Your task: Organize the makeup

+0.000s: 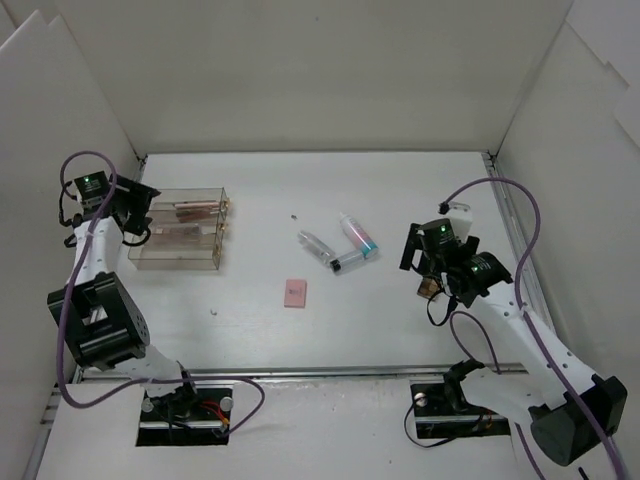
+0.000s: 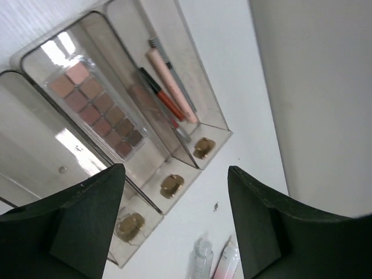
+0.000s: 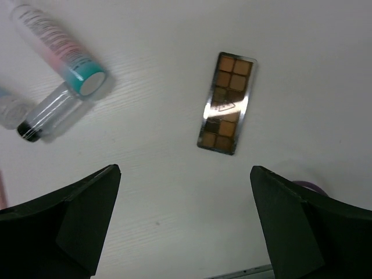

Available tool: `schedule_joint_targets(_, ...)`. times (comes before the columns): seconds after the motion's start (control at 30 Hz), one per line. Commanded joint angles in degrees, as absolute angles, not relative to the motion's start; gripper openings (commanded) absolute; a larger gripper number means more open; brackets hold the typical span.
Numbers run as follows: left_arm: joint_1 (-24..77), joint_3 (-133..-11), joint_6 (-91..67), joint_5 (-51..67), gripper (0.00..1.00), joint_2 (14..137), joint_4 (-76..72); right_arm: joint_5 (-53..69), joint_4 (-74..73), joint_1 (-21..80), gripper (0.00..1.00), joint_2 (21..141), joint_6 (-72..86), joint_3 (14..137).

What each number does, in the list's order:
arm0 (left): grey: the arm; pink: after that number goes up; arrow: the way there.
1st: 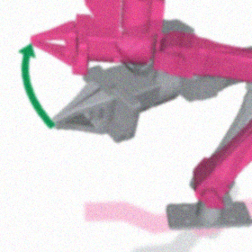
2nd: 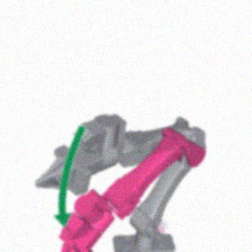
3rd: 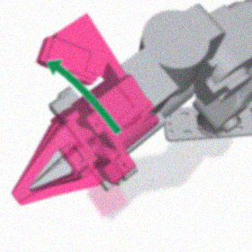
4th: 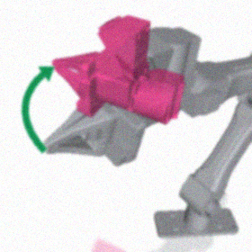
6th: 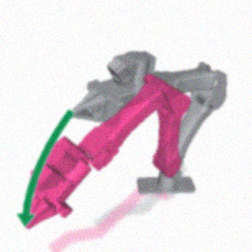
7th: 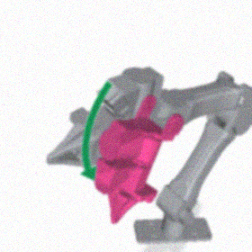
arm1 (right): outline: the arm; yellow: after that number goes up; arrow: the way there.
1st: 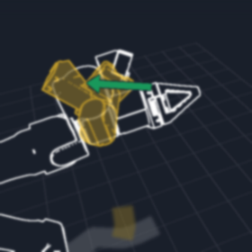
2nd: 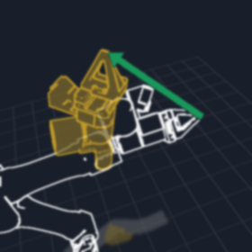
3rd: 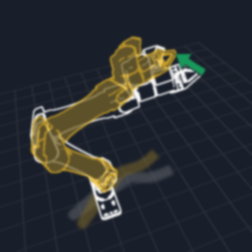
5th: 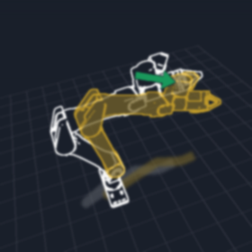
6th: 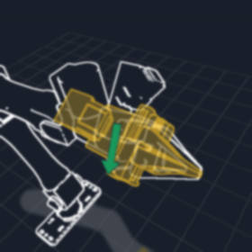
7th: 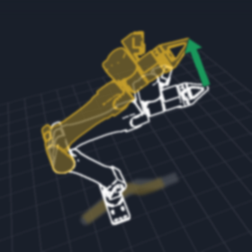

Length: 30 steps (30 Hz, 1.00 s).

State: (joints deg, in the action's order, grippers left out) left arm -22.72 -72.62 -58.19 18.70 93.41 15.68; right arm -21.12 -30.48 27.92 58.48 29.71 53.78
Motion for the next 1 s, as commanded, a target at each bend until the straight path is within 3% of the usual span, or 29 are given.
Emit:
schedule_joint_targets(0.0,-18.30,-75.32,-50.82,17.76,0.67,84.39,15.82,-22.42,-32.25,21.30,0.92,59.15,34.01,51.77)
schedule_joint_targets(0.23,-0.90,-75.85,-40.09,18.53,0.74,79.02,19.77,-14.94,-32.26,11.17,0.95,68.96,38.40,49.22)
schedule_joint_targets(0.37,8.86,-72.87,-37.18,21.27,0.86,77.96,21.00,-13.63,-30.94,10.11,0.95,76.01,39.29,50.10)
schedule_joint_targets(0.6,21.26,-68.38,-33.05,23.11,0.90,74.97,23.29,-9.23,-24.88,7.74,0.92,86.73,37.45,50.54)
schedule_joint_targets(0.97,27.42,-67.41,-32.08,22.24,0.90,75.41,23.64,-3.61,-22.06,4.92,0.56,92.37,31.56,51.33)
